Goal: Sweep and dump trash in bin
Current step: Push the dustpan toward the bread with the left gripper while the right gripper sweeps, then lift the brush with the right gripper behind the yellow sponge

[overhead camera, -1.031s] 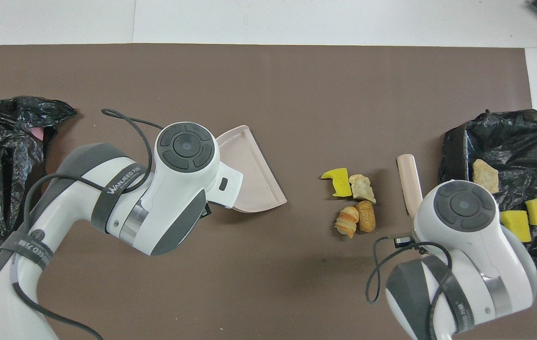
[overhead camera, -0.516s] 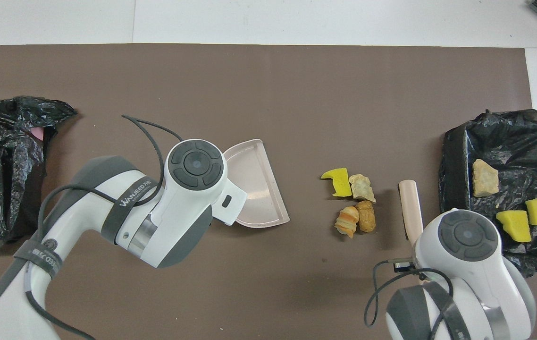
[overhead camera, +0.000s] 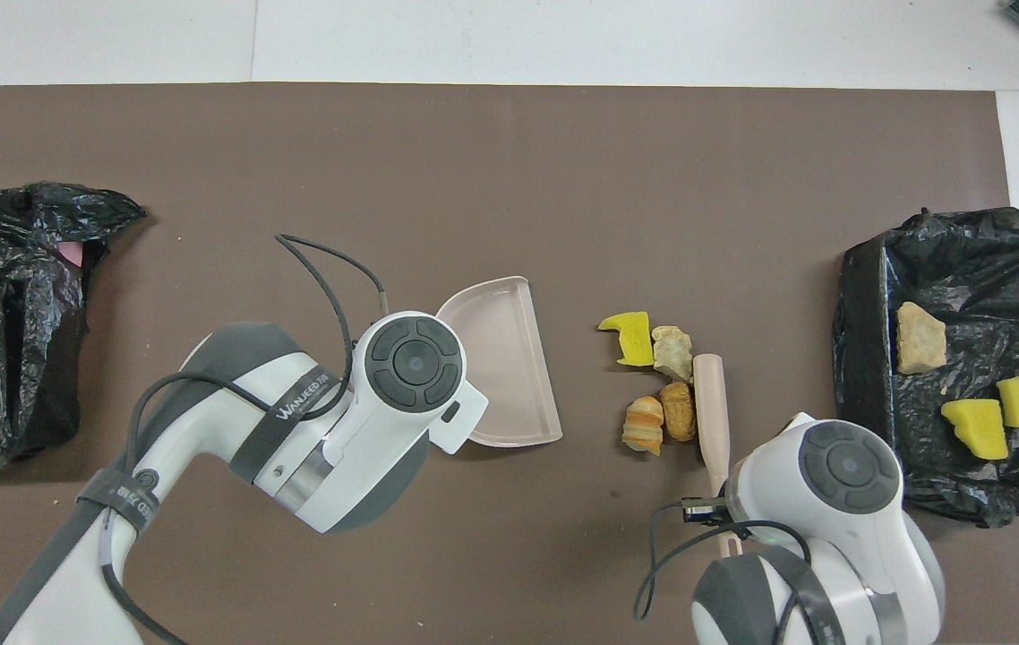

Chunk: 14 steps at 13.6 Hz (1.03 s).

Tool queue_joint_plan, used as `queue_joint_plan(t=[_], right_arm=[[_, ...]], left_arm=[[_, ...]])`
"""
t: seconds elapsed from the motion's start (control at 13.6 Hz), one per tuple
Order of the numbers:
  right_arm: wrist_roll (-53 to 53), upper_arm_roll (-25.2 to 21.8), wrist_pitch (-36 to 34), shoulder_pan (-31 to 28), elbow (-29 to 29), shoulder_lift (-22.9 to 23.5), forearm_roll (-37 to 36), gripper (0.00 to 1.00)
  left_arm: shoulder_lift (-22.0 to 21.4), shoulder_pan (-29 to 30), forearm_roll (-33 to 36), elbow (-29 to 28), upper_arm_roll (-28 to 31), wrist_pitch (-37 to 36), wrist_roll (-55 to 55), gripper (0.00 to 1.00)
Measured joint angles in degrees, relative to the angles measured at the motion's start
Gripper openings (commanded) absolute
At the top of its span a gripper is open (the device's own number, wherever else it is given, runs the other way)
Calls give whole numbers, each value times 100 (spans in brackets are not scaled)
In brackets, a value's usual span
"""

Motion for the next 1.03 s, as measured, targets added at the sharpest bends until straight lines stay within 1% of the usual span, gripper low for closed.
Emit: queue_joint_plan(t=[0.22,0.37,0.52,0.59,0.81,0.88,0.96,1.03], right_arm=[[611,3,766,500,-2,421,183,0],[1006,8,1395,941,47,739,517,0],[1259,6,1789,1298,260,1016,947,0],[1371,3,1841,1432,422,1123,1082,0],[1674,5,1800,1701,951,1294,1189,0],[1682,2,1590,1705,1095,1272,1205,0],[1682,-23,1180,1679,1266,1206,1208,0],[1664,-54,606,1599,1458,1093,1180,0]], left_arm=[[0,-57,10,-79,2,84,5,0],[0,-87,12,-147,-2,149,9,0],[0,-93,31,-182,-4,161,32,0],[0,-93,42,-197,-3,161,51,0],[0,-99,43,-221,-7,161,92,0],[0,-103,43,-221,-9,161,92,0],[0,-104,43,-221,-9,161,92,0],[0,-105,43,-221,-9,161,91,0]])
